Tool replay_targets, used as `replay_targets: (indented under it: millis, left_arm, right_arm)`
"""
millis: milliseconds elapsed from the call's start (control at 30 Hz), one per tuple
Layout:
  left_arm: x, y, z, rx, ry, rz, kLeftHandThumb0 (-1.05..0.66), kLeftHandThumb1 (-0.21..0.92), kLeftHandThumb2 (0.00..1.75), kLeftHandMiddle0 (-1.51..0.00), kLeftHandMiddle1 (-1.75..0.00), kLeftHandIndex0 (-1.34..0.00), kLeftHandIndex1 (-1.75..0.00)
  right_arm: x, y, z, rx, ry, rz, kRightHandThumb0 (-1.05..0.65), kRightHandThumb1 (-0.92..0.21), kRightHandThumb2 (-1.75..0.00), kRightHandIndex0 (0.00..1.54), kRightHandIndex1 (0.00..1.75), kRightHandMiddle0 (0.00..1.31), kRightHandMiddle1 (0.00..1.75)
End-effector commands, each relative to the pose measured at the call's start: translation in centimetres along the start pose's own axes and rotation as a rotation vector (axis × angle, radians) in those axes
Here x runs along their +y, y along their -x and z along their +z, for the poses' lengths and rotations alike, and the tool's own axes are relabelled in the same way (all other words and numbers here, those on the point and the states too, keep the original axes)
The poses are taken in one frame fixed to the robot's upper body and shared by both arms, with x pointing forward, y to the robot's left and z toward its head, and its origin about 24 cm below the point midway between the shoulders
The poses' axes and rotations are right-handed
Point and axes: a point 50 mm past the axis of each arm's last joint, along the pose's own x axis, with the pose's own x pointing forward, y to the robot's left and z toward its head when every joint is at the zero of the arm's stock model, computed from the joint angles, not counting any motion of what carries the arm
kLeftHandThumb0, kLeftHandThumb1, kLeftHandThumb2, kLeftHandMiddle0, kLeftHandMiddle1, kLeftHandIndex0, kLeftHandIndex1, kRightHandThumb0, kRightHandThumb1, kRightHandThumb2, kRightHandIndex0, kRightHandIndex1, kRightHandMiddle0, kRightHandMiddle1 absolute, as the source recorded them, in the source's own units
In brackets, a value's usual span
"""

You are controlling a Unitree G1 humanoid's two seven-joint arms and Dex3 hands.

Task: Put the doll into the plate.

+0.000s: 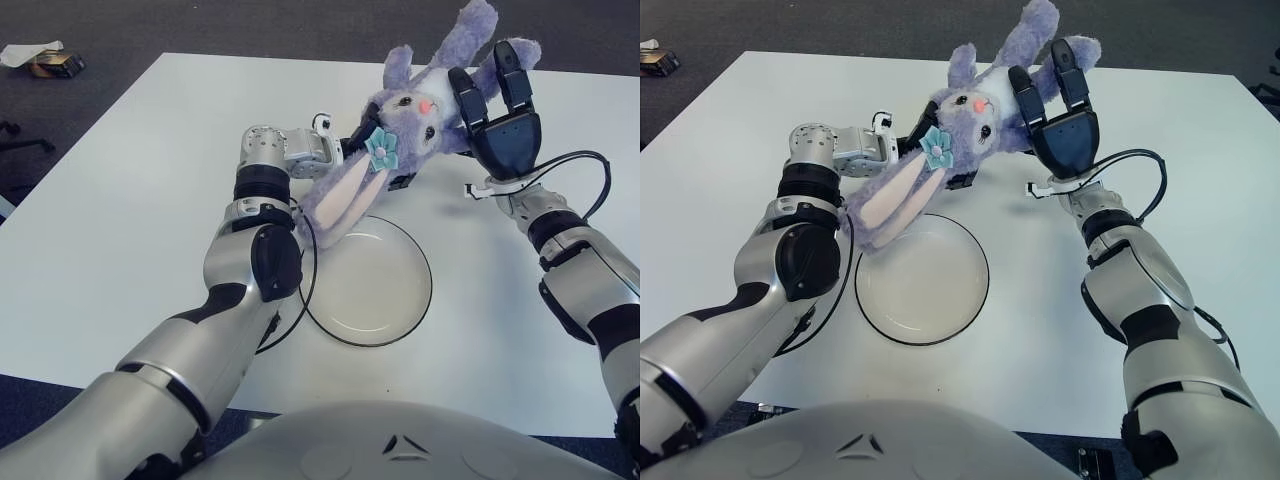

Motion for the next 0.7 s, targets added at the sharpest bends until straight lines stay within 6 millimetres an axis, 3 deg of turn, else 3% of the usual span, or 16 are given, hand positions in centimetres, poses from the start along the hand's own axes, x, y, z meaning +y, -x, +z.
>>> replay_targets:
  millis: [0,267,667]
  left_arm:
    - [-0.9,-1.9,-2.3,0.087,0.023,-0.071,-0.44,0.44,1.16,-1.17,-1.75,-0.52,-1.75]
    - [-0.9,-1.9,-2.6,0.111,0.027,-0.076,-0.44,0.44,1.16,-1.18,-1.75,-0.51,-1.75]
    - [-0.6,-1.7,-3.3,0.136,0.000,-0.093,-0.43,0.46,1.13,-1.18,-1.75,-0.50,-1.75]
  right_arm:
    - [-0.2,-0.9,-0.2,-0.011,0.022,-0.018,-0.81,-0.79,-0.46,0.00,0.00,0.00,0.37]
    - [-0.1,-0.9,-0.1,-0.019,0.033,-0.024,-0.78,-0.79,-0.47,0.02,0.01,0.00,0.37]
    - [-0.2,-0.7,-0.2,-0.031,0.069,-0.045,-0.67,-0.68,-0.60,0.15,0.09,0.00,0.68]
